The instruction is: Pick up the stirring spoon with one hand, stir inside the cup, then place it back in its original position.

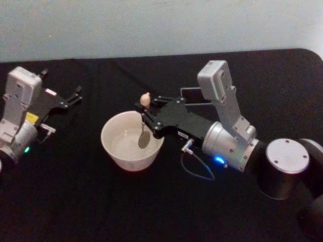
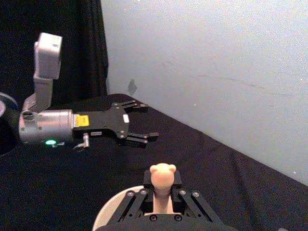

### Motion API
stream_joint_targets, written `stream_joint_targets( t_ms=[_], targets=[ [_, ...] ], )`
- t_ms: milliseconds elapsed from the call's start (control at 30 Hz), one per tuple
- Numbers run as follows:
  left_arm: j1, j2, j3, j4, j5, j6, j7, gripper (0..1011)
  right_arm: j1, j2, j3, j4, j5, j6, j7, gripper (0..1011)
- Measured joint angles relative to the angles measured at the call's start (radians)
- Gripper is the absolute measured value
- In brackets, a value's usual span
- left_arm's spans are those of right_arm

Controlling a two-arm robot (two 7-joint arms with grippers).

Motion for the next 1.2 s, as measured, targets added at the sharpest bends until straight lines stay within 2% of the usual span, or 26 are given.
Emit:
stream_joint_targets(
  t_ms=[200, 500, 733, 900, 1200],
  targets=[
    [0.0, 0.0, 0.0, 0.0, 0.0, 0.0, 0.0, 1001, -0.015, 0.022, -0.008, -0.028, 0.012, 0.002, 0.013, 199],
    [0.0, 0.0, 0.0, 0.0, 0.0, 0.0, 0.0, 1001, -0.017, 0.025, -0.034, -0.038, 0.016, -0.001, 0.018, 199],
    [0.0, 0.0, 0.0, 0.0, 0.0, 0.0, 0.0, 1001, -0.003, 0.005, -0.058, -0.021, 0.004, -0.005, 0.012, 199],
    [0.0, 0.0, 0.0, 0.0, 0.0, 0.0, 0.0, 1001, 0.018, -0.025, -0.074, 0.015, -0.02, -0.012, -0.007, 199],
    [0.0, 0.0, 0.0, 0.0, 0.0, 0.0, 0.0, 1001, 0.04, -0.059, -0.066, 0.054, -0.033, -0.014, -0.027, 199]
  ],
)
